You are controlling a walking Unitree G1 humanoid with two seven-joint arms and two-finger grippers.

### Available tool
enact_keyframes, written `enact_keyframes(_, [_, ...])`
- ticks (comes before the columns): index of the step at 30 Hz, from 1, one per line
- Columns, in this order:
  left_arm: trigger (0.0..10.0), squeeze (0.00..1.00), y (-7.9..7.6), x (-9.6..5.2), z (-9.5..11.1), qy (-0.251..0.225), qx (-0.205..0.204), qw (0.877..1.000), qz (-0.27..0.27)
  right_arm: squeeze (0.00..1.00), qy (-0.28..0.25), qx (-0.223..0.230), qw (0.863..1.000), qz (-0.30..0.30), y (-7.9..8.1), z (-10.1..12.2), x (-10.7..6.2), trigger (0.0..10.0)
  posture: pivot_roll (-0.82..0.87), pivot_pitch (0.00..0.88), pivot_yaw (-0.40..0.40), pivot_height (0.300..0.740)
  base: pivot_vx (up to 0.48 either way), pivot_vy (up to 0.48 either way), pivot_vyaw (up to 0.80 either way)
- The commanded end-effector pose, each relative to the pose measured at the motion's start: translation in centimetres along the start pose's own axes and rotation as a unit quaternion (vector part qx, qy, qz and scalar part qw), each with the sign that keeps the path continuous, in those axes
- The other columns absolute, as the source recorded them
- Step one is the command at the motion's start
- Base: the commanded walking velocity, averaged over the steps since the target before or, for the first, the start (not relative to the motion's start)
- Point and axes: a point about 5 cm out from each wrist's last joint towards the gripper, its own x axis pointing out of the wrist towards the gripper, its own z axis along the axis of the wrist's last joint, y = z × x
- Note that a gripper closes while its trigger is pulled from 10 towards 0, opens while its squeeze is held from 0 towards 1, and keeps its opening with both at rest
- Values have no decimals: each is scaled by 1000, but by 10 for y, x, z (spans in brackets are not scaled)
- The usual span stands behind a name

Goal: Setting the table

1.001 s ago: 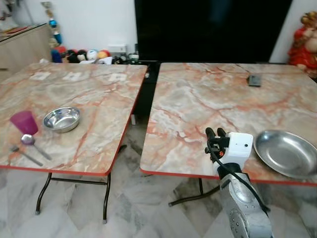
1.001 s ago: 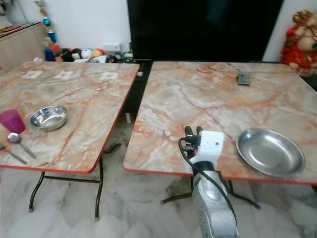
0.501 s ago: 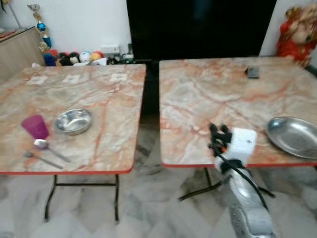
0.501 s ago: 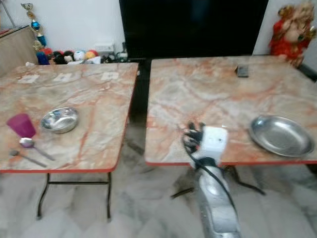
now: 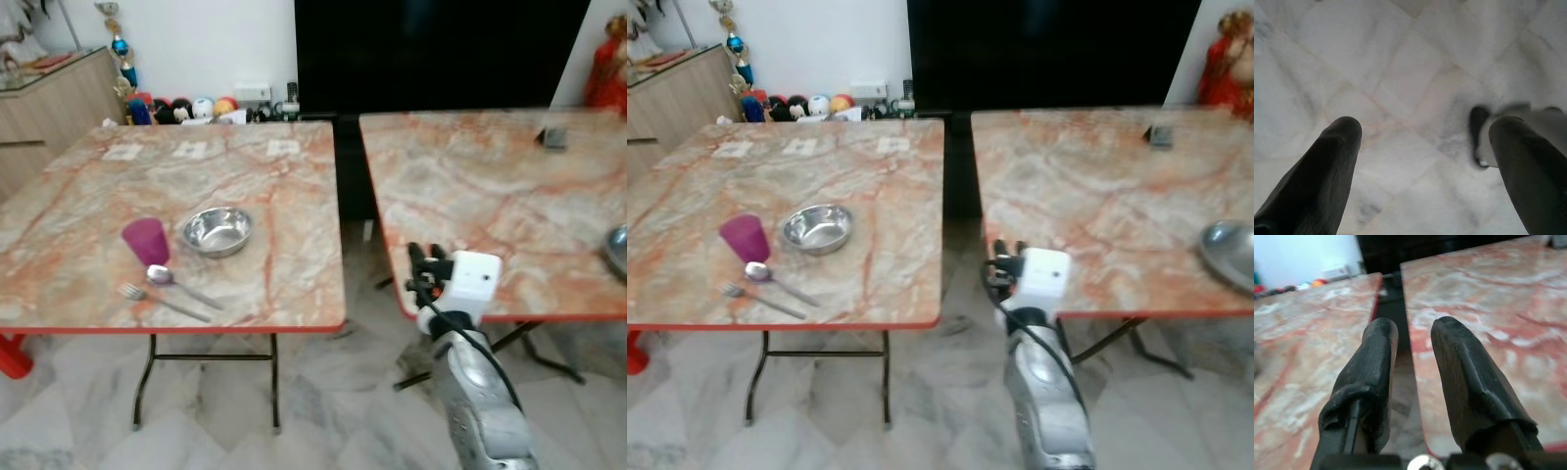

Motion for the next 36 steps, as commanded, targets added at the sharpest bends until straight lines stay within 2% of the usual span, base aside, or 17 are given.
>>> enact_keyframes(1, [10000,0,5,0,1,-2,-3,1000,8,0,-11,4,1000,14,10,6,2,10000,-30,0,28,740,0,420,0])
enact_keyframes(29, [10000,0,5,0,1,-2,-4,1000,8,0,-12,4,1000,14,10,6,3,10000,-29,0,27,740,0,420,0])
enact_keyframes(36, [10000,0,2,-1,0,-6,-7,1000,1,0,-11,6,1000,14,13,6,4,10000,-9,0,20,740,0,0,0])
